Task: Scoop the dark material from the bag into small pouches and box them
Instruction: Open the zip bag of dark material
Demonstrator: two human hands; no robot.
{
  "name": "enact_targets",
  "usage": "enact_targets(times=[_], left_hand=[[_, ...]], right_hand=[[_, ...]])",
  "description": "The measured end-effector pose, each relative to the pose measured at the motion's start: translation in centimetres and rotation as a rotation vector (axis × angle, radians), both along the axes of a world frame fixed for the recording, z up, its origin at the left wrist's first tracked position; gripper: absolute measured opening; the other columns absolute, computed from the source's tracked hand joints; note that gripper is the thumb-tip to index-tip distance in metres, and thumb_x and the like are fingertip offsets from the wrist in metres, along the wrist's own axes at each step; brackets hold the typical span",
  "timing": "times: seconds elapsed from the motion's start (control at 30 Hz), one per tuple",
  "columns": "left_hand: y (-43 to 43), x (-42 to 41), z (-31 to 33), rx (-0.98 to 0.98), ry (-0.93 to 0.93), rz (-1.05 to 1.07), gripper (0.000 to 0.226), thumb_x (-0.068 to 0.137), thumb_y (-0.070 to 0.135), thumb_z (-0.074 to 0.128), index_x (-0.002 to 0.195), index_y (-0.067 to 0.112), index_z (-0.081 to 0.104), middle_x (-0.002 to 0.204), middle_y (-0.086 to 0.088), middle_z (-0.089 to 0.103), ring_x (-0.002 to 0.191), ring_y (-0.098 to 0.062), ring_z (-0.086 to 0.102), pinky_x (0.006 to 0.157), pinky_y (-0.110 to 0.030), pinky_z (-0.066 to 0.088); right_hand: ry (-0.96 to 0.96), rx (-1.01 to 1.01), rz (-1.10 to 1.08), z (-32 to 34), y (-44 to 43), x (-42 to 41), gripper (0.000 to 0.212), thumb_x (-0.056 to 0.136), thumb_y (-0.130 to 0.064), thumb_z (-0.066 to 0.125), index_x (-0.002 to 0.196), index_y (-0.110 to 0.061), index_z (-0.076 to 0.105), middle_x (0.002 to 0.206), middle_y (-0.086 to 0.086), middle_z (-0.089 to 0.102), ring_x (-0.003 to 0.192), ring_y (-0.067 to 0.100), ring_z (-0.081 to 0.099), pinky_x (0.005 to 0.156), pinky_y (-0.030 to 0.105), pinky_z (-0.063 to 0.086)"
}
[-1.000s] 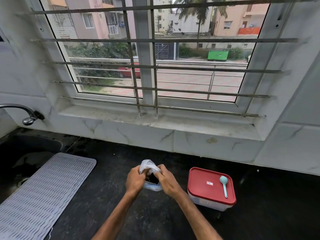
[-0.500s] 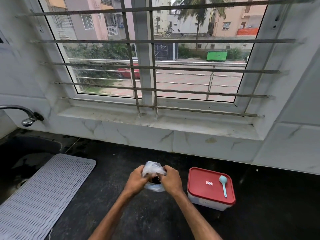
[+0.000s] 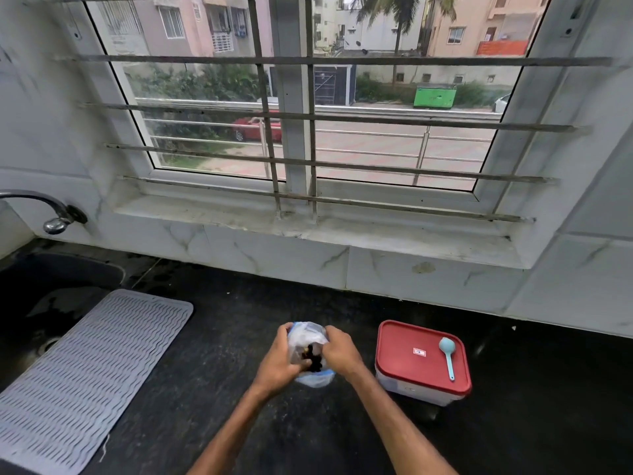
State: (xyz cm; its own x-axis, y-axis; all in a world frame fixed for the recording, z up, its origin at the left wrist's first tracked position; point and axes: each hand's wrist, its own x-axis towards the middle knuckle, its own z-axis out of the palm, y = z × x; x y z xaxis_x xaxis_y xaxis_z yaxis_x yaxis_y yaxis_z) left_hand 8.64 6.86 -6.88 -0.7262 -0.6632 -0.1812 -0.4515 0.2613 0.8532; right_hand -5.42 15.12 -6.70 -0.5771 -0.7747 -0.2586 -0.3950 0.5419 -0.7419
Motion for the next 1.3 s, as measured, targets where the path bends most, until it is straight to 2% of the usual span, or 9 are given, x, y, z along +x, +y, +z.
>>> enact_targets(times=[0.1,0.2,0.33,0.57,0.67,0.77,0.9,1.17,1.3], left_hand=[[-0.5,-0.3,-0.1,-0.173,-0.061,0.058,0.047,0.07,0.039,0.071,0.111,0.033,0.051,0.1,0.014,0.065,0.09,-0.008,0.065,0.074,-0.03,0.053],[-0.6,-0.7,0.3,-0.299,-0.093,0.178,0.008,0.081,0.02,0.054,0.087,0.025,0.052,0.084,0.007,0.064,0.073,-0.015,0.062,0.059,-0.028,0.041],[-0.7,-1.0,-0.6,-0.345,-0.175,0.302,0.017,0.088,0.006,0.043,0.1,0.018,0.049,0.094,-0.006,0.067,0.08,-0.028,0.063,0.066,-0.033,0.04],[-2.9,-0.4,-2.6,-0.494,-0.204,0.109,0.037,0.086,0.03,0.064,0.117,0.018,0.048,0.108,0.0,0.066,0.096,-0.026,0.066,0.071,-0.039,0.051],[-4.1,-0.5,-2.8,-0.687,-0.368,-0.014,0.035,0.084,0.046,0.068,0.1,0.017,0.059,0.087,-0.001,0.072,0.074,-0.027,0.071,0.058,-0.037,0.053],[-4.3,-0.7,-2.4,-0.851,-0.614,-0.068,0.023,0.082,0.037,0.072,0.078,0.015,0.064,0.068,-0.008,0.071,0.059,-0.03,0.071,0.05,-0.032,0.052],[-4.1,-0.7,-2.3,-0.824,-0.742,-0.059,0.033,0.1,0.029,0.038,0.106,0.016,0.068,0.104,-0.008,0.073,0.098,-0.029,0.07,0.076,-0.034,0.053],[-4.4,0.0,-2.2,-0.645,-0.499,-0.091,0.064,0.096,0.047,0.049,0.15,0.016,0.03,0.136,-0.004,0.056,0.118,-0.026,0.059,0.088,-0.041,0.05],[-4.9,0.2,-1.3,-0.604,-0.474,-0.108,0.045,0.097,0.039,0.05,0.138,0.021,0.045,0.129,-0.003,0.062,0.113,-0.027,0.062,0.088,-0.041,0.05]], right_hand=[[0.106,0.075,0.091,-0.6,-0.3,0.3,0.016,0.09,-0.012,0.053,0.106,-0.014,0.055,0.109,0.008,0.067,0.094,0.023,0.064,0.08,0.037,0.054],[0.156,0.16,0.069,-1.6,-0.1,0.9,0.028,0.091,-0.029,0.061,0.114,-0.016,0.052,0.111,0.003,0.065,0.097,0.022,0.065,0.076,0.035,0.052],[0.265,0.335,0.012,-2.5,-0.3,1.2,0.027,0.095,-0.031,0.054,0.112,-0.013,0.064,0.108,0.008,0.069,0.099,0.027,0.067,0.082,0.04,0.056],[0.11,0.119,-0.144,-2.7,-2.0,1.0,0.022,0.091,-0.028,0.064,0.109,-0.017,0.061,0.101,0.004,0.069,0.093,0.023,0.066,0.078,0.039,0.056],[0.099,0.036,-0.157,-3.2,-2.5,0.5,0.029,0.091,-0.018,0.065,0.119,-0.018,0.057,0.11,0.002,0.068,0.097,0.018,0.065,0.079,0.03,0.055],[0.138,-0.065,-0.201,-3.6,-2.9,0.8,0.034,0.093,-0.013,0.061,0.126,-0.019,0.053,0.115,0.0,0.066,0.097,0.011,0.063,0.082,0.025,0.055],[0.382,-0.033,-0.169,-4.6,-3.1,2.1,0.023,0.095,-0.018,0.057,0.117,-0.021,0.049,0.107,0.0,0.066,0.094,0.018,0.065,0.077,0.038,0.058],[0.419,-0.03,-0.055,-4.1,-3.1,2.1,0.021,0.097,-0.017,0.054,0.118,-0.018,0.054,0.111,0.003,0.067,0.098,0.02,0.066,0.076,0.03,0.053],[0.337,-0.101,-0.056,-2.8,-3.5,1.7,0.036,0.097,-0.014,0.056,0.133,-0.014,0.052,0.127,0.008,0.064,0.115,0.022,0.062,0.094,0.035,0.053]])
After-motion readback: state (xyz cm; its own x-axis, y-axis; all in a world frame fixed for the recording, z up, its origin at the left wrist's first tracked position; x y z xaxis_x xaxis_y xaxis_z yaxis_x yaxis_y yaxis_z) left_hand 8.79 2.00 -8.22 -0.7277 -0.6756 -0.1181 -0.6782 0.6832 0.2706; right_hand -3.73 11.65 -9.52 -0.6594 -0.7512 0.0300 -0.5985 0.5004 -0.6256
